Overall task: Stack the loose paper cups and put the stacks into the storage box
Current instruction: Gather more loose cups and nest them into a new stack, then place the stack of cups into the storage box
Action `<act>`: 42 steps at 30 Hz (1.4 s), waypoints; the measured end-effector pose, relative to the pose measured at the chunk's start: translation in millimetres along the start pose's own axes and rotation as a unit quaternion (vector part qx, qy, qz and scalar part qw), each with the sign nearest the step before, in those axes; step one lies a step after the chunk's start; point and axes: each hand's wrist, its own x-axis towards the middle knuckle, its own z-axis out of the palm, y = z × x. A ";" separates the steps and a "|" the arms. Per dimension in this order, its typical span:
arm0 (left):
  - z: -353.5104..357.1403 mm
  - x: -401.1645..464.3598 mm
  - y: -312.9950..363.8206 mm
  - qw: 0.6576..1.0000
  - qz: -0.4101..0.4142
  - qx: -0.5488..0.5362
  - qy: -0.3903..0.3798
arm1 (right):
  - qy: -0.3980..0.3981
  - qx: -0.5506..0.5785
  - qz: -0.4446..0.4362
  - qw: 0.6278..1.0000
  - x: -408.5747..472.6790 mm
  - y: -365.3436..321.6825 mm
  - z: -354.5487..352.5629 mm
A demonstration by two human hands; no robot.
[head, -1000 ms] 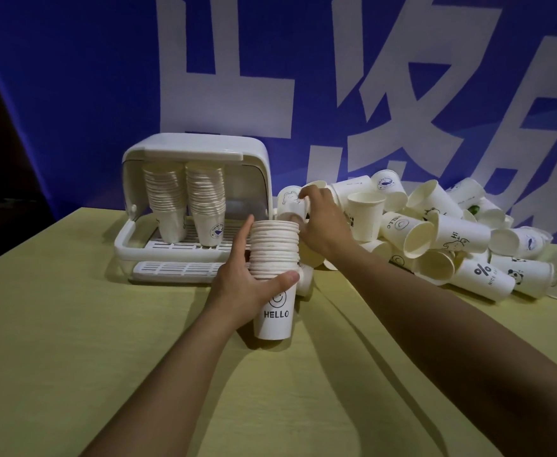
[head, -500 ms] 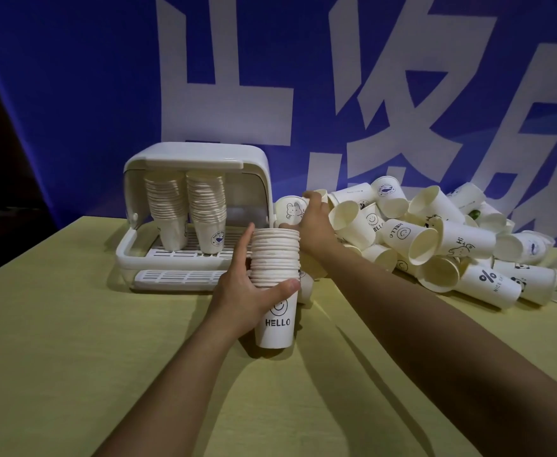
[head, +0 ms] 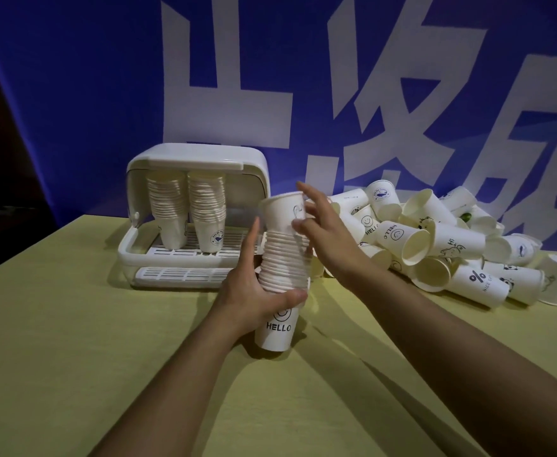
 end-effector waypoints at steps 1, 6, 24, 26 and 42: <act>0.6 -0.7 0.3 1.000 0.001 -0.002 0.006 | 0.008 -0.013 -0.009 1.000 -6.1 0.3 0.2; 0.5 -4.5 -3.1 0.999 0.010 -0.049 0.022 | -0.006 -0.152 -0.017 0.988 -37.7 10.6 0.8; -4.8 -26.3 1.9 0.999 0.001 -0.029 -0.018 | -0.005 -0.178 -0.040 0.983 -59.4 10.1 -3.5; -13.2 -27.3 3.0 1.000 -0.008 -0.023 -0.006 | -0.012 -0.171 -0.043 0.984 -58.9 6.1 -0.2; -67.1 64.2 15.8 0.964 -0.063 0.063 0.250 | 0.055 -0.194 -0.092 0.975 70.5 -56.0 0.5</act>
